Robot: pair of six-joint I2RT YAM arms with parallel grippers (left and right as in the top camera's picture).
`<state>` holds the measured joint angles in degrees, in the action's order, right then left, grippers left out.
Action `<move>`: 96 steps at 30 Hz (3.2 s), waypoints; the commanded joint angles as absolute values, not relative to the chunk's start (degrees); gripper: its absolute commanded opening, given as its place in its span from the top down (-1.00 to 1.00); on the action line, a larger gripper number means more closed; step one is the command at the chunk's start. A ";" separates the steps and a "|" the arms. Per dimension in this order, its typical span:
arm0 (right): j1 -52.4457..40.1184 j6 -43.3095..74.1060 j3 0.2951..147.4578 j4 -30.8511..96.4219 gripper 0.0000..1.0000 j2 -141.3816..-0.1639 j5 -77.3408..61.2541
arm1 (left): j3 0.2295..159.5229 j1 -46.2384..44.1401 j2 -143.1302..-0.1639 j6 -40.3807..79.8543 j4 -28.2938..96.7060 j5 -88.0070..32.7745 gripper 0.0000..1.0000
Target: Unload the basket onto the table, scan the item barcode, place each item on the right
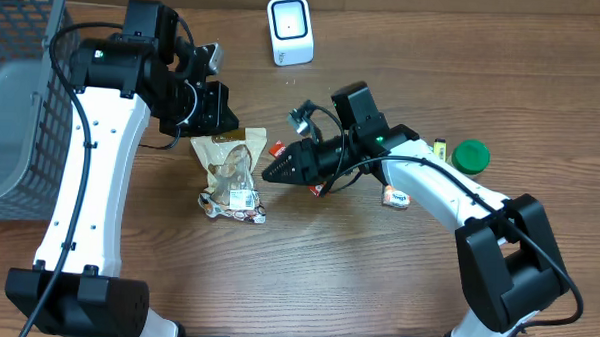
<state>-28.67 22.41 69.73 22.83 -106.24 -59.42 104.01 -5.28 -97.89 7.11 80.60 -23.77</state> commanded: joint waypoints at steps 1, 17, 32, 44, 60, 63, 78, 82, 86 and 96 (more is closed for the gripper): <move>-29.71 20.97 70.08 26.72 0.31 -105.14 -35.81 | 103.55 -5.76 -99.24 9.06 80.42 -18.57 0.92; -39.48 20.88 70.11 34.52 0.32 -105.14 4.49 | 103.55 -4.47 -105.82 10.96 78.35 -8.62 -0.09; -39.53 14.46 70.08 40.21 0.34 -105.69 8.99 | 103.55 -3.64 -108.64 15.57 76.03 -1.39 -1.00; -39.57 12.14 68.20 37.32 0.42 -106.56 5.80 | 103.55 -2.61 -108.66 19.55 72.75 2.13 -1.00; -39.59 8.86 68.18 36.73 0.38 -107.24 5.21 | 103.18 0.43 -108.92 19.53 72.42 2.42 -1.00; -39.59 8.84 68.14 36.75 0.38 -108.09 5.21 | 103.15 0.47 -109.40 19.79 72.40 3.31 -1.00; -39.59 5.65 68.14 35.88 0.24 -111.20 4.49 | 102.35 1.50 -116.73 19.70 71.90 3.57 -1.00; -39.59 4.40 68.14 34.22 0.19 -111.44 4.49 | 102.37 2.42 -116.95 19.25 71.24 3.55 -1.00; -39.59 4.40 68.14 33.04 0.19 -111.46 4.89 | 102.37 3.33 -116.95 19.25 70.89 3.36 -1.00; -39.59 4.43 68.14 31.77 0.18 -111.59 6.37 | 102.37 3.36 -116.95 18.20 70.70 2.96 -1.00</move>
